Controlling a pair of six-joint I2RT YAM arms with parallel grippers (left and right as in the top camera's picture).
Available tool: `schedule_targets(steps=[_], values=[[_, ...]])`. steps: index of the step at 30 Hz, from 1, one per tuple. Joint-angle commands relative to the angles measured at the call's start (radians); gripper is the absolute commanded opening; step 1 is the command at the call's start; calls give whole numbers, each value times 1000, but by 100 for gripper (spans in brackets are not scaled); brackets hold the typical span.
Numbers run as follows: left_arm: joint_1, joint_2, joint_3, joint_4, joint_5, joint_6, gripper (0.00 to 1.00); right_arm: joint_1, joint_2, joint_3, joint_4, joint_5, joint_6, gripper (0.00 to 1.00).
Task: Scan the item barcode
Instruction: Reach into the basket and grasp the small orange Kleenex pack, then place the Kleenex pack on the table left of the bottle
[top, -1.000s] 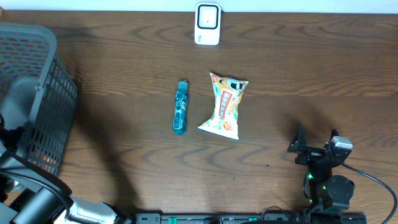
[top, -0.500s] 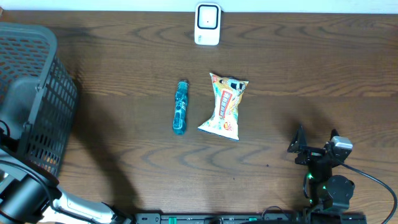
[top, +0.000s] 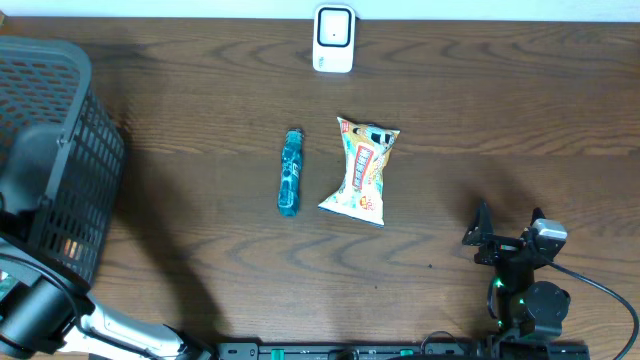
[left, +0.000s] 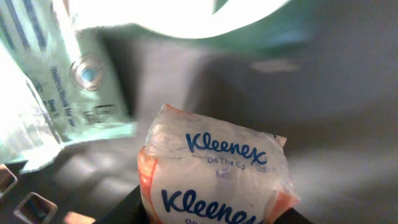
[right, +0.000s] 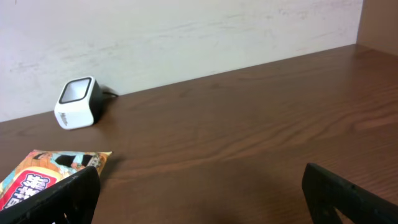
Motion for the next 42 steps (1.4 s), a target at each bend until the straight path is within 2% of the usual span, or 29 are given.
schedule_targets(steps=[1, 5, 12, 16, 19, 20, 25, 28, 31, 34, 42], values=[[2, -151, 155, -5, 162, -6, 41, 2, -4, -1, -4, 0, 10, 99], [2, -304, 273, 12, 256, -35, 41, 2, -5, -1, -4, 1, 10, 99], [-51, -583, 286, 104, 439, -34, 41, 2, -5, -1, -4, 0, 10, 99], [-240, -713, 286, 97, 471, 15, 41, 2, -5, -1, -4, 0, 10, 99], [-472, -760, 286, 80, 448, 137, 41, 2, -5, -1, -4, 0, 10, 99], [-585, -763, 286, 44, 367, 153, 41, 2, -5, -1, -4, 0, 10, 99], [-871, -729, 229, -73, 71, 153, 41, 2, -4, -1, -4, 0, 10, 99], [-1019, -674, 126, -83, -17, 154, 41, 2, -4, -1, -4, 0, 10, 99], [-1091, -605, 22, -72, -91, 153, 41, 2, -5, -1, -4, 0, 10, 99], [-1123, -499, -115, 19, -103, 153, 41, 2, -5, -1, -4, 0, 10, 99], [-1131, -251, -248, 227, -13, 152, 41, 2, -5, -1, -4, 0, 10, 99]])
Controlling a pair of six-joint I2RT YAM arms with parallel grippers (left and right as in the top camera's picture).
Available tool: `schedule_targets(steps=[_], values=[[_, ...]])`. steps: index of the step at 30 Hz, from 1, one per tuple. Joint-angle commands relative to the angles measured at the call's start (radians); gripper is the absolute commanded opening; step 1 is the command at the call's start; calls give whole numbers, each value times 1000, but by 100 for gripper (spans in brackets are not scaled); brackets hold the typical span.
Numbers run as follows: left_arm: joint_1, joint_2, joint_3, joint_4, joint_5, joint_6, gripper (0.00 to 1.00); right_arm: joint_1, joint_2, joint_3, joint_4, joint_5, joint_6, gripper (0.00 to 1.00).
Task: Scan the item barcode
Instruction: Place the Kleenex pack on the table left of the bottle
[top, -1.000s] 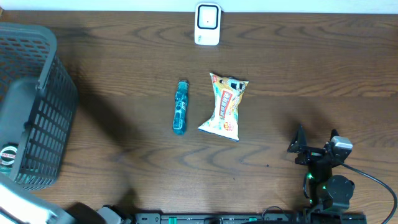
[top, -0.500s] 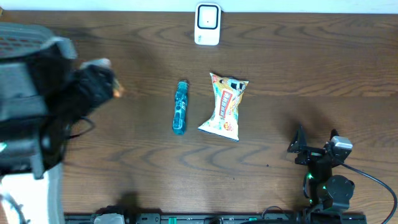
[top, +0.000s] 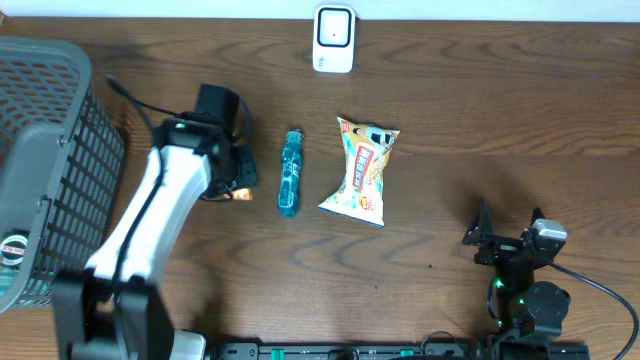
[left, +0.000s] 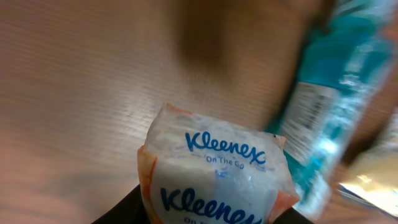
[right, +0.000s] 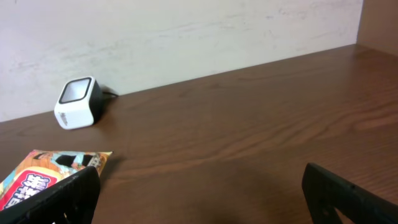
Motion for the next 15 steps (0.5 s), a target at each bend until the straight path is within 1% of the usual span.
schedule_targets(steps=[1, 4, 6, 7, 8, 10, 11, 12, 15], values=[[-6, 115, -26, 62, 38, 17, 41, 2, -4, -1, -4, 0, 10, 99], [-13, 182, -26, 107, 56, 18, 41, 2, -5, -1, -4, 0, 10, 99], [-13, 188, -21, 131, 91, 32, 42, 2, -4, -1, -4, 0, 10, 99], [-13, 182, -6, 125, 90, 38, 47, 2, -5, -1, -4, 0, 10, 99], [-13, 175, 10, 119, 90, 47, 62, 2, -4, -1, -4, 0, 10, 99], [-11, 144, 70, 87, 78, 74, 85, 2, -4, -1, -4, 0, 10, 99], [-10, 125, 107, 63, 74, 82, 90, 2, -5, -1, -4, 0, 10, 99], [-6, 98, 165, 27, 59, 85, 100, 2, -4, -1, -4, 0, 10, 99], [7, 16, 351, -75, -6, 85, 99, 2, -4, -1, -4, 0, 10, 99]])
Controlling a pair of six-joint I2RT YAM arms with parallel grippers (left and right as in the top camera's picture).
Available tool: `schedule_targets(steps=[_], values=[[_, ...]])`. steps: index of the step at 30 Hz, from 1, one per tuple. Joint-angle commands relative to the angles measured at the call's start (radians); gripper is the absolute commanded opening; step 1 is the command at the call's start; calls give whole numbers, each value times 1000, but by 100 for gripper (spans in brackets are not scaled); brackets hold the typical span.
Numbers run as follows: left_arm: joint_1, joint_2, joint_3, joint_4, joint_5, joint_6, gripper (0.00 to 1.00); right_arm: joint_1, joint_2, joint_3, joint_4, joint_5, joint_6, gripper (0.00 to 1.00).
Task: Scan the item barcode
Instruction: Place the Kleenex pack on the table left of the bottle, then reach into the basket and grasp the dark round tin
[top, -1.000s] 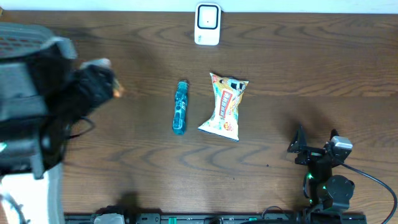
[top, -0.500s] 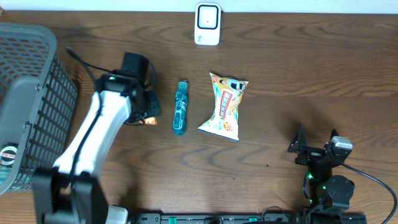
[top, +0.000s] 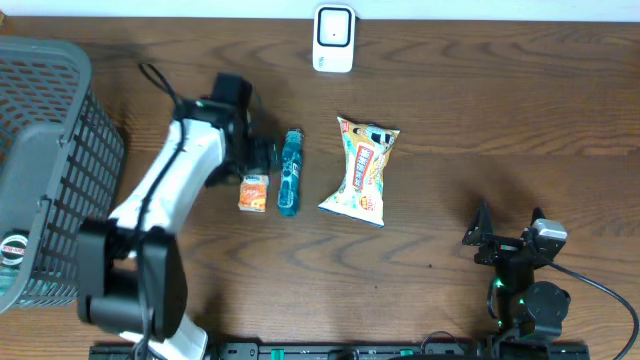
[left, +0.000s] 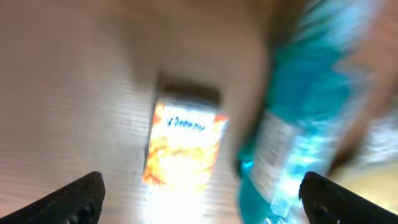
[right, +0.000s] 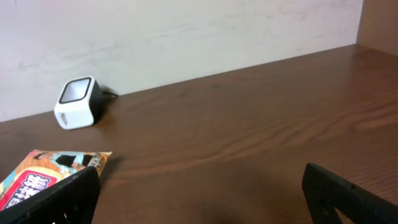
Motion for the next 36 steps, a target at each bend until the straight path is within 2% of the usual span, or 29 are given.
schedule_targets(steps=[1, 4, 7, 8, 12, 15, 20, 22, 23, 25, 26, 27, 29, 32, 36], values=[[21, -157, 250, -87, -93, 24, 98, 2, -4, -1, -4, 0, 10, 99], [47, -261, 397, -129, -223, 24, 98, 2, -4, -1, -4, 0, 10, 99], [90, -351, 423, -117, -372, 23, 98, 2, -4, -1, -4, 0, 10, 99], [141, -398, 423, -128, -460, 11, 98, 2, -4, -1, -4, 0, 10, 99], [330, -432, 423, -193, -515, -79, 98, 2, -4, -1, -4, 0, 10, 99], [537, -404, 408, -271, -509, -246, 98, 2, -4, -1, -4, 0, 10, 99], [810, -311, 322, -333, -360, -446, 98, 2, -4, -1, -4, 0, 10, 99], [896, -260, 263, -333, -318, -563, 98, 2, -4, -1, -4, 0, 10, 99], [952, -216, 219, -333, -317, -698, 98, 2, -4, -1, -4, 0, 10, 99], [1004, -163, 176, -333, -299, -890, 98, 2, -4, -1, -4, 0, 10, 99], [1016, -146, 168, -333, -288, -948, 98, 2, -4, -1, -4, 0, 10, 99], [1039, -105, 161, -333, -254, -1072, 98, 2, -4, -1, -4, 0, 10, 99], [1061, -47, 161, -317, -201, -1207, 98, 2, -4, -1, -4, 0, 10, 99], [1069, 18, 161, -269, -192, -1314, 98, 2, -4, -1, -4, 1, 10, 99], [1069, 90, 161, -188, -210, -1332, 98, 2, -4, -1, -4, 0, 10, 99]])
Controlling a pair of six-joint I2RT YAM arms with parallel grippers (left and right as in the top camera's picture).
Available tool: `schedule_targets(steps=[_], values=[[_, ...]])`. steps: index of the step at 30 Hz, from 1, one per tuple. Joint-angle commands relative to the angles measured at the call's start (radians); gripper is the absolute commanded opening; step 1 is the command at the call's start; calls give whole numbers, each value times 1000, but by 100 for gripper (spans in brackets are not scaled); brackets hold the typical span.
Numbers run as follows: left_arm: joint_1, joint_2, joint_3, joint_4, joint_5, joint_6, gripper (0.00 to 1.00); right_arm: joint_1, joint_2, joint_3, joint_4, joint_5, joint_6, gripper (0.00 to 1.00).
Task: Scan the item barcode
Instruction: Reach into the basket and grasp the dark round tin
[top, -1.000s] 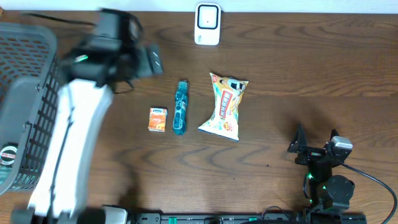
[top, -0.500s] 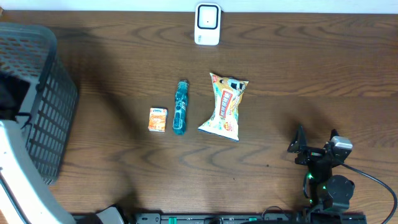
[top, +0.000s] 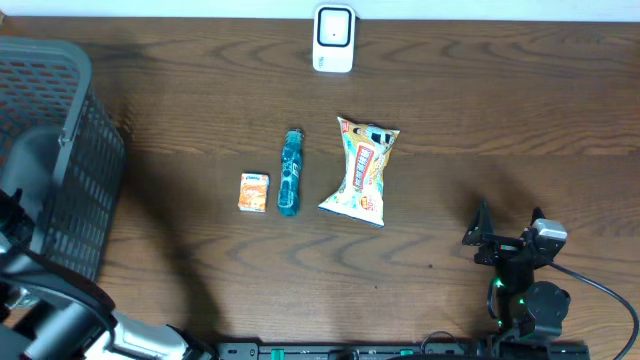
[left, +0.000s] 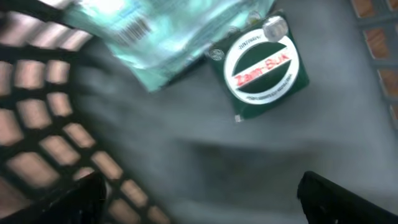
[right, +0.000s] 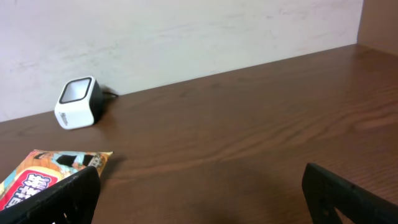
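Observation:
A white scanner stands at the table's far edge and shows too as the scanner in the right wrist view. In a row on the table lie an orange Kleenex pack, a blue bottle and a yellow snack bag. My left gripper hangs open inside the basket, over its grey floor, below a green round-labelled box and a teal packet. My right gripper is open and empty near the front right.
The black mesh basket fills the left end of the table, with my left arm blurred above it. The right arm's base sits at the front right edge. The snack bag lies just left of my right fingers.
My left gripper, open above the Kleenex pack beside the bottle, is now back inside the basket over a green box. The pack lies where it was. The right arm has not moved.
My left gripper was shut on the Kleenex pack inside the basket. Then it held the pack over the table next to the blue bottle. Then the pack lay on the table with the gripper open above it. Now the gripper is in the basket again.

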Motion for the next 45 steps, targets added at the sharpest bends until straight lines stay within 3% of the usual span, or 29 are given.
schedule_targets(steps=[1, 4, 12, 23, 29, 34, 36, 37, 40, 42, 45], values=[[4, 58, 5, 19, -11, -139, 98, 2, -4, -1, -4, 0, 10, 99], [5, 98, 5, 29, -67, -229, 98, 2, -4, -1, -4, 0, 10, 99], [18, 149, 5, 151, -175, -231, 98, 2, -4, -1, -4, 0, 10, 99], [94, 241, 4, 150, -167, -190, 98, 2, -4, -1, -4, 0, 10, 99], [94, 348, 3, 150, -84, -174, 98, 2, -4, -1, -4, 0, 10, 99], [94, 371, 3, 145, -69, 16, 98, 2, -4, -1, -4, 1, 10, 99], [94, 371, 3, 147, -68, 98, 82, 2, -4, -1, -4, 0, 10, 99], [94, 371, 4, 148, -63, 127, 69, 2, -4, -1, -4, 1, 10, 99], [94, 371, 4, 158, -13, 177, 50, 2, -4, -1, -4, 1, 10, 99], [94, 370, 4, 172, 42, 210, 45, 2, -4, -1, -4, 0, 10, 99], [94, 362, 9, 228, 155, 315, 44, 2, -4, -1, -4, 0, 10, 99]])
